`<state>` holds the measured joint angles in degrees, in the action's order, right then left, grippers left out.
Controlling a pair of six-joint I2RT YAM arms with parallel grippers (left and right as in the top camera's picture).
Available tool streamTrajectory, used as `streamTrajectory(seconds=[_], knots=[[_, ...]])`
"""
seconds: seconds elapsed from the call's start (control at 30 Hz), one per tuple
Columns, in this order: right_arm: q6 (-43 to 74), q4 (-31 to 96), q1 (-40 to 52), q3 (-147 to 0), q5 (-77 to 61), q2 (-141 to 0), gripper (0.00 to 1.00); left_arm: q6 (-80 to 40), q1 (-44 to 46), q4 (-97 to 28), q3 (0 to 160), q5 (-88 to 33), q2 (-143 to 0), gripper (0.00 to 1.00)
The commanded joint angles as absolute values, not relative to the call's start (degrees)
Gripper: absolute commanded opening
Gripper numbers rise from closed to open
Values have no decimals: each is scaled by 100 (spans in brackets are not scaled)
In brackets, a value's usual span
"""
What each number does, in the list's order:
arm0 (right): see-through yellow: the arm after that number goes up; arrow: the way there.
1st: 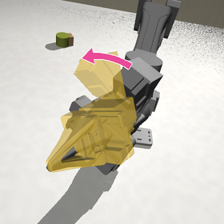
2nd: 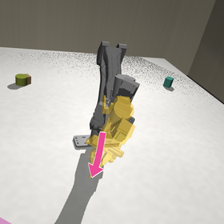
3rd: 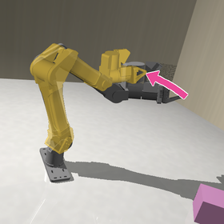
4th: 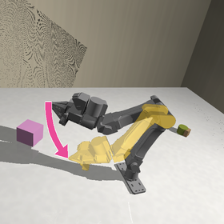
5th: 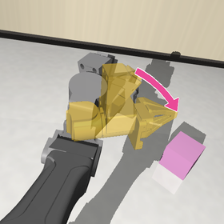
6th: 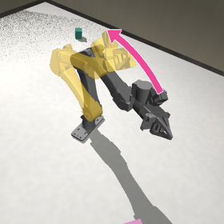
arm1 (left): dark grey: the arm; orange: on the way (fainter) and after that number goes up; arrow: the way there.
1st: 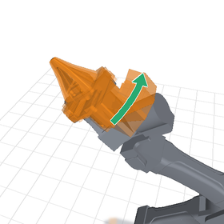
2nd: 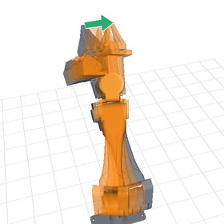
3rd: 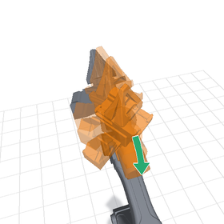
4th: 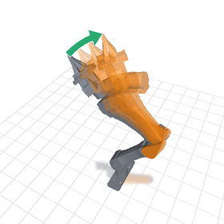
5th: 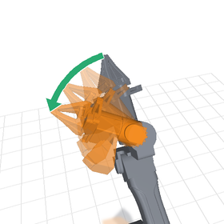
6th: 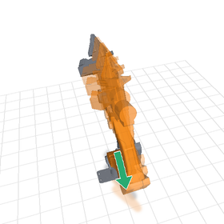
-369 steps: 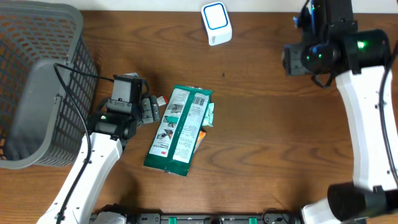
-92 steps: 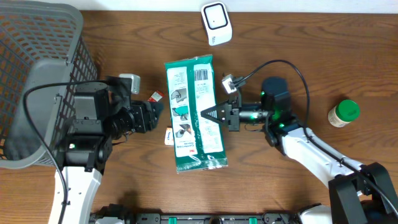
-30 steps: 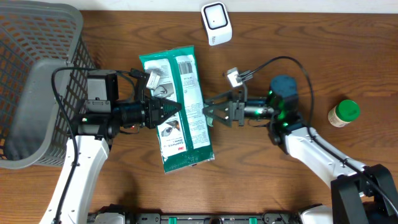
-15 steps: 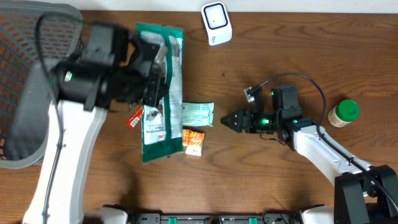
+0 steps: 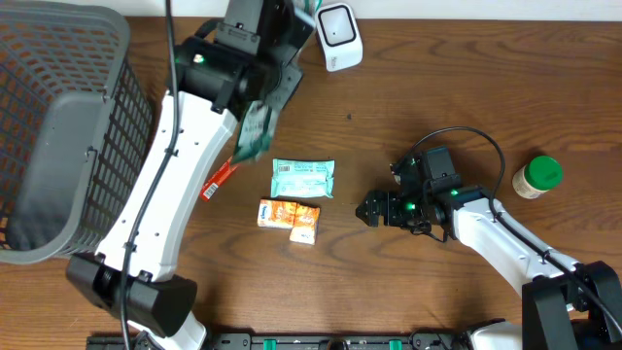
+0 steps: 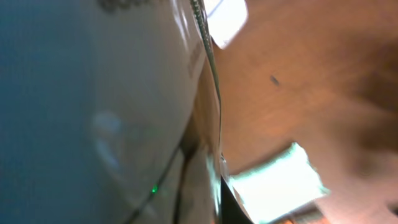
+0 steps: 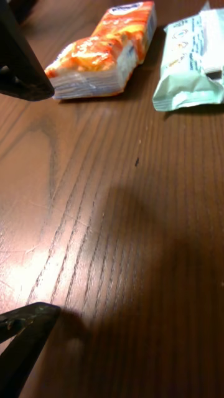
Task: Scan the item barcode
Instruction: 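Lift the green packet with the left gripper up to the scanner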
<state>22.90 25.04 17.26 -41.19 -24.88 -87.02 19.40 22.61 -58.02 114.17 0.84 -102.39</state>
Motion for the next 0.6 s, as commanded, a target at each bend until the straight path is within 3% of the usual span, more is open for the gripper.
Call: streamTrajectory(seconds=[0.0, 0.2, 0.57], knots=[[2241, 2510, 1848, -4169, -2338, -8593, 99, 2403, 2259, -5354, 11561, 873, -10460, 7], [2241, 2510, 1848, -4169, -2338, -8593, 99, 3111, 2252, -4475, 11561, 950, -11091, 7], [2244, 2456, 1846, -4169, -2338, -8593, 99, 4571, 2252, -2233, 11561, 2486, -12853, 7]])
